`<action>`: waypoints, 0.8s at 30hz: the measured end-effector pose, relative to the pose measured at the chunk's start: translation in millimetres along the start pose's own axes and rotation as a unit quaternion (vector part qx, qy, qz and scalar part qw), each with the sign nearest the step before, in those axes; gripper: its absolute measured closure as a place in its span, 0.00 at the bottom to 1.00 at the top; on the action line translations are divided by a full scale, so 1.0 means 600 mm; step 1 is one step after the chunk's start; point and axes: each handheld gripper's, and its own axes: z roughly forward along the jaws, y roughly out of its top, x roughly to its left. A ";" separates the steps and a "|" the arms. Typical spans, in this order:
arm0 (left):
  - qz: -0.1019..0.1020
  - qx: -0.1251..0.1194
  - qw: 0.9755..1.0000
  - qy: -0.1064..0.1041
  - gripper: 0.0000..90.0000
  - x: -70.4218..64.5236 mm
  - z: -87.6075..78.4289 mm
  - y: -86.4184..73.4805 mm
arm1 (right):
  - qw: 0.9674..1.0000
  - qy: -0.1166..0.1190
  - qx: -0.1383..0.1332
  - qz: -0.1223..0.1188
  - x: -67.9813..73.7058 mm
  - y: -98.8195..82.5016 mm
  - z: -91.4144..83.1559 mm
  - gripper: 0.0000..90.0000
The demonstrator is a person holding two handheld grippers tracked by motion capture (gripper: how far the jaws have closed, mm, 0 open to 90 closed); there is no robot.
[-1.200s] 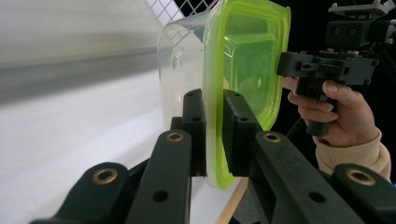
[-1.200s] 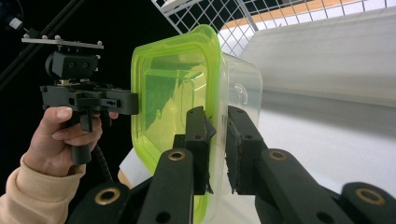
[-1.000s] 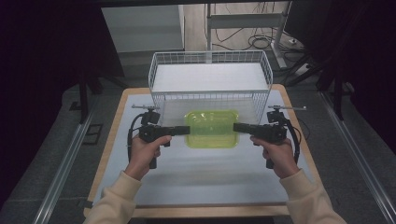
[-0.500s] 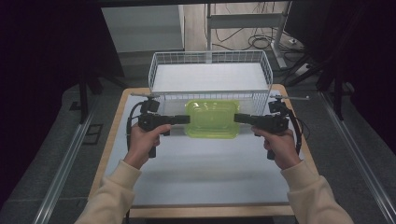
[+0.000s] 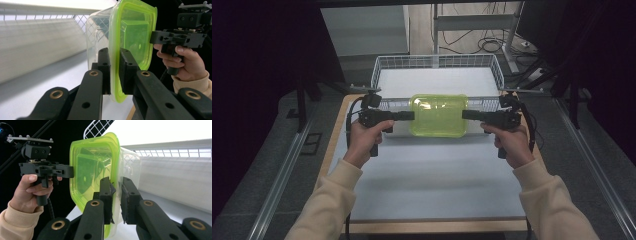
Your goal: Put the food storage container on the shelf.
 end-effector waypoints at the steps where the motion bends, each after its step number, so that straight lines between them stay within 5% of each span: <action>1: 0.003 0.001 1.000 0.002 0.91 0.000 0.000 0.007 | 1.000 -0.001 -0.001 0.000 -0.001 0.004 0.001 0.90; 24: -0.002 -0.004 1.000 0.011 0.91 0.009 0.005 0.048 | 1.000 -0.009 -0.003 -0.005 -0.010 0.053 0.015 0.90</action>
